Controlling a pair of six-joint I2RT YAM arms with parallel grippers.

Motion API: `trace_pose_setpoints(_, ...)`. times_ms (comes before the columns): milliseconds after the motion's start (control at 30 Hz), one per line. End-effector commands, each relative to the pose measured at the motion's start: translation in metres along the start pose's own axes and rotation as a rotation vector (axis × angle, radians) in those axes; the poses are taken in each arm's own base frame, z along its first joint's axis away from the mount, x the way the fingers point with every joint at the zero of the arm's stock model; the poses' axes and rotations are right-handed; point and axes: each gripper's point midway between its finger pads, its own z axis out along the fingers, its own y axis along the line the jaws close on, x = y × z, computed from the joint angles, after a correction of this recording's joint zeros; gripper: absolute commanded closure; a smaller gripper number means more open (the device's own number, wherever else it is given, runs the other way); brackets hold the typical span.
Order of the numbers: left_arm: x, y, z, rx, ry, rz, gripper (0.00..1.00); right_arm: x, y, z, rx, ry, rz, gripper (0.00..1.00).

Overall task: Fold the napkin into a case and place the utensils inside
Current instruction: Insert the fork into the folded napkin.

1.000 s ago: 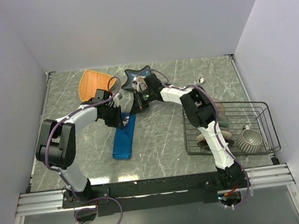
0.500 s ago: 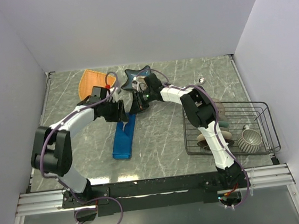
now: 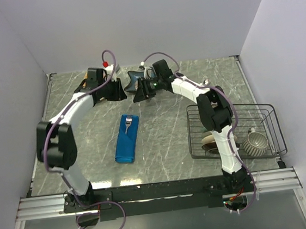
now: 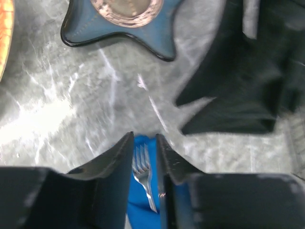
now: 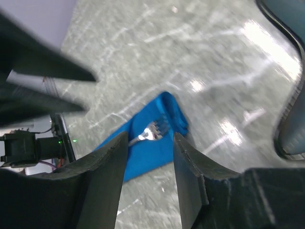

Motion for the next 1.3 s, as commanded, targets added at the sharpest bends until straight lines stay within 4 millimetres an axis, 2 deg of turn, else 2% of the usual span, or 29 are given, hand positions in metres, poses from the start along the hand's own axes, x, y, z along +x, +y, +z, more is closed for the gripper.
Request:
trace_pose_setpoints(0, 0.007, 0.009, 0.022, -0.018, 0.079, 0.031, 0.71, 0.010, -0.004, -0.010, 0.049, 0.032, 0.024, 0.51)
trace_pose_setpoints(100, 0.018, 0.014, 0.037, -0.031, 0.123, 0.031, 0.71, 0.019, -0.008, -0.012, 0.069, 0.040, 0.040, 0.53)
trace_pose_setpoints(167, 0.023, 0.013, 0.043, -0.035, 0.143, 0.033, 0.72, 0.023, -0.012, -0.011, 0.072, 0.050, 0.055, 0.57)
trace_pose_setpoints(300, 0.041, 0.013, 0.053, -0.031, 0.191, 0.028, 0.73, 0.033, -0.017, 0.003, 0.069, 0.064, 0.060, 0.60)
trace_pose_setpoints(433, 0.053, 0.008, 0.054, -0.016, 0.223, 0.015, 0.75, 0.037, -0.015, 0.017, 0.057, 0.082, 0.046, 0.58)
trace_pose_setpoints(567, 0.064, 0.005, 0.052, -0.009, 0.243, 0.013, 0.76, 0.039, -0.022, 0.027, 0.063, 0.088, 0.042, 0.57)
trace_pose_setpoints(700, 0.067, 0.006, 0.053, -0.012, 0.250, 0.008, 0.76, 0.041, -0.025, 0.038, 0.050, 0.092, 0.031, 0.57)
trace_pose_setpoints(900, 0.069, 0.011, 0.057, -0.022, 0.264, 0.019, 0.76, 0.044, -0.020, 0.046, 0.018, 0.101, 0.033, 0.59)
trace_pose_setpoints(1067, 0.074, 0.010, 0.060, -0.011, 0.279, 0.009, 0.76, 0.054, -0.020, 0.046, 0.006, 0.120, 0.056, 0.69)
trace_pose_setpoints(1100, 0.076, 0.010, 0.061, -0.010, 0.285, 0.010, 0.76, 0.055, -0.019, 0.046, 0.001, 0.119, 0.056, 0.75)
trace_pose_setpoints(1267, 0.083, 0.011, 0.061, -0.009, 0.305, 0.004, 0.76, 0.054, -0.018, 0.046, -0.007, 0.114, 0.061, 0.90)
